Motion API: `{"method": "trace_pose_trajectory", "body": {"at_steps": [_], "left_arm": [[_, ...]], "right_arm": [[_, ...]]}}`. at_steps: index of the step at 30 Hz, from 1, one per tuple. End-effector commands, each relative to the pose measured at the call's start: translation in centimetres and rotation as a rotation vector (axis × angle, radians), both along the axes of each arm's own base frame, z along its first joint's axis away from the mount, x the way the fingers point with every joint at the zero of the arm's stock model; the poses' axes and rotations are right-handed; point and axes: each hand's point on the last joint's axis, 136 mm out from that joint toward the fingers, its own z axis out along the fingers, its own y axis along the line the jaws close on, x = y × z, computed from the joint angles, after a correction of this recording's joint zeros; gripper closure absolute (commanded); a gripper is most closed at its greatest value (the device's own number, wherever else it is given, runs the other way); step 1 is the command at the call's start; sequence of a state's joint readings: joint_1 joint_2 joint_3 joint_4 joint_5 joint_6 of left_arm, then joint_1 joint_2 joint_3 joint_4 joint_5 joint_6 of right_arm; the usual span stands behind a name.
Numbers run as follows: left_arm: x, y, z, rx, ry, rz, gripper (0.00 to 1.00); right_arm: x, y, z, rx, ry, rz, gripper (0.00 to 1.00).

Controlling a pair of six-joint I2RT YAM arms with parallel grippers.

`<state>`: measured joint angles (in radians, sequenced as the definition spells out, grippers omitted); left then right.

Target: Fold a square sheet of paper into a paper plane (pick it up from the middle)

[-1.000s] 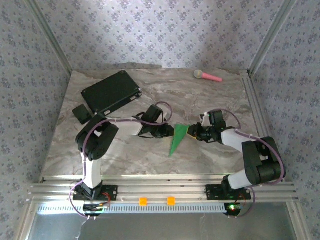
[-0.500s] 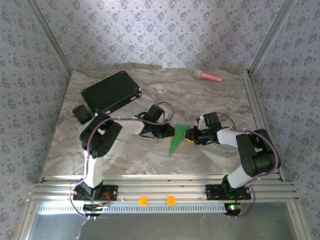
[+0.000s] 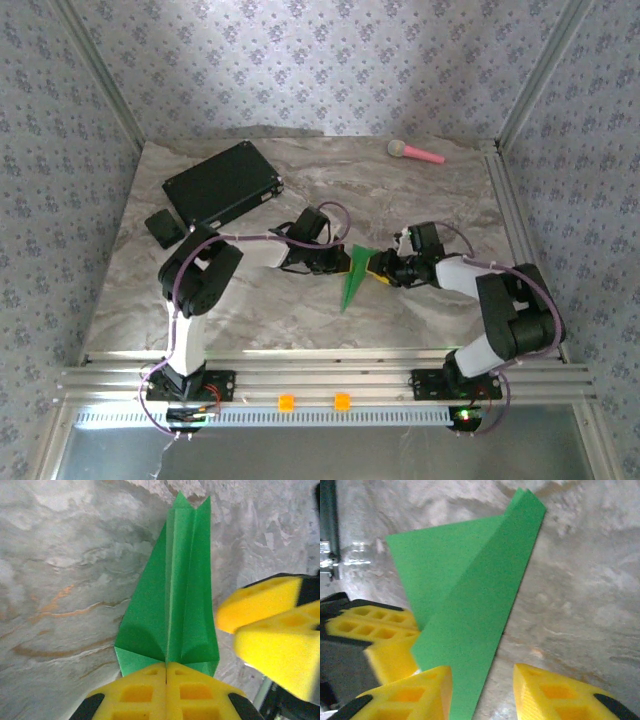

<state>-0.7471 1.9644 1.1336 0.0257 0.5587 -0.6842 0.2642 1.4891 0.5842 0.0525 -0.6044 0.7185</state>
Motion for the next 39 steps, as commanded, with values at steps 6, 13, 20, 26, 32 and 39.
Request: {"method": "trace_pose_trajectory", "body": {"at_steps": [6, 13, 20, 26, 32, 39], "left_arm": [[0.5, 2.6, 3.6, 0.243, -0.268, 0.074, 0.98], [-0.2, 2.9, 3.9, 0.262, -0.286, 0.100, 0.98], [-0.3, 3.2, 3.8, 0.269, -0.289, 0.122, 0.98], [-0.3, 3.7, 3.5, 0.297, -0.290, 0.126, 0.97], [-0.6, 4.0, 2.9, 0.315, -0.272, 0.124, 0.94], [-1.1, 4.2, 3.0, 0.330, -0.266, 0.100, 0.77]], "right_arm": [[1.3, 1.6, 3.0, 0.023, -0.034, -0.040, 0.52], [1.8, 3.2, 2.8, -0.020, -0.009, -0.054, 0.52], [1.4, 4.9, 1.0, -0.007, 0.065, 0.000, 0.58], [1.2, 4.6, -0.4, -0.037, 0.118, -0.003, 0.62], [1.6, 4.8, -0.1, -0.004, 0.115, 0.008, 0.75], [1.7, 5.3, 0.3, 0.024, 0.103, 0.026, 0.93]]}}
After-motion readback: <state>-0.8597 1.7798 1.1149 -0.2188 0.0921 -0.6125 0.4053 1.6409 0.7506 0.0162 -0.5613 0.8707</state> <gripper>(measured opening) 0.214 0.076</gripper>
